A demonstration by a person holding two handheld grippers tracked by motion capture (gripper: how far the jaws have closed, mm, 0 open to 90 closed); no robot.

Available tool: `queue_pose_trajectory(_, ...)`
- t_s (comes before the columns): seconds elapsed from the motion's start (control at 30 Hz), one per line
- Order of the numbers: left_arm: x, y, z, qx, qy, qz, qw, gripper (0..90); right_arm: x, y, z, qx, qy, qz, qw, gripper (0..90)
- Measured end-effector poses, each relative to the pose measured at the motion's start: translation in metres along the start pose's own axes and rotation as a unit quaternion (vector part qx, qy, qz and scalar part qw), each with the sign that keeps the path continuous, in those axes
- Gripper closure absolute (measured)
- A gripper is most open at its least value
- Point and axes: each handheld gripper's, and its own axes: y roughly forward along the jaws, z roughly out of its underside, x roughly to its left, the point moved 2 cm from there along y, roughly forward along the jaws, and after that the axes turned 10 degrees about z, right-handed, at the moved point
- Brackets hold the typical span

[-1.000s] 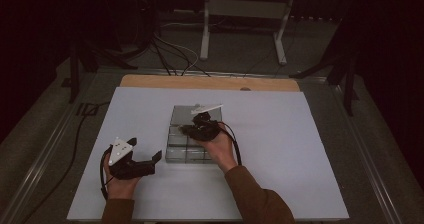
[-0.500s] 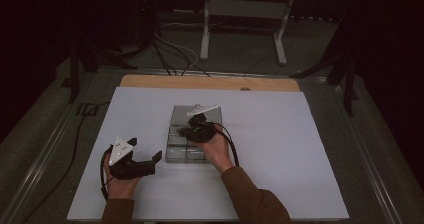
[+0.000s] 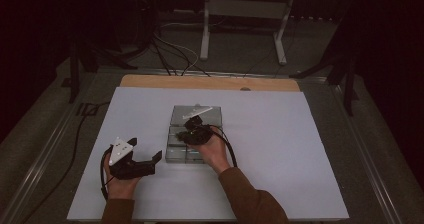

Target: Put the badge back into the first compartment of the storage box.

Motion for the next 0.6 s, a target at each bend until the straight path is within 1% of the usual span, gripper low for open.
queue_pose_trajectory(0.3, 0.0, 0.0, 0.0, 0.001, 0.0, 0.0, 1.0, 1.3, 0.002, 0.005, 0.003, 0.012, 0.003, 0.0, 0.9999, 86.4)
queue_pose_trajectory(0.4, 0.0, 0.0, 0.0, 0.001, -0.001, 0.0, 1.0, 1.3, 0.002, 0.008, 0.004, 0.019, 0.003, -0.005, 0.9998, 86.3)
queue_pose_trajectory(0.6, 0.0, 0.0, 0.0, 0.001, -0.001, 0.001, 1.0, 1.3, 0.001, 0.011, 0.005, 0.028, 0.005, 0.002, 0.9996, 86.2)
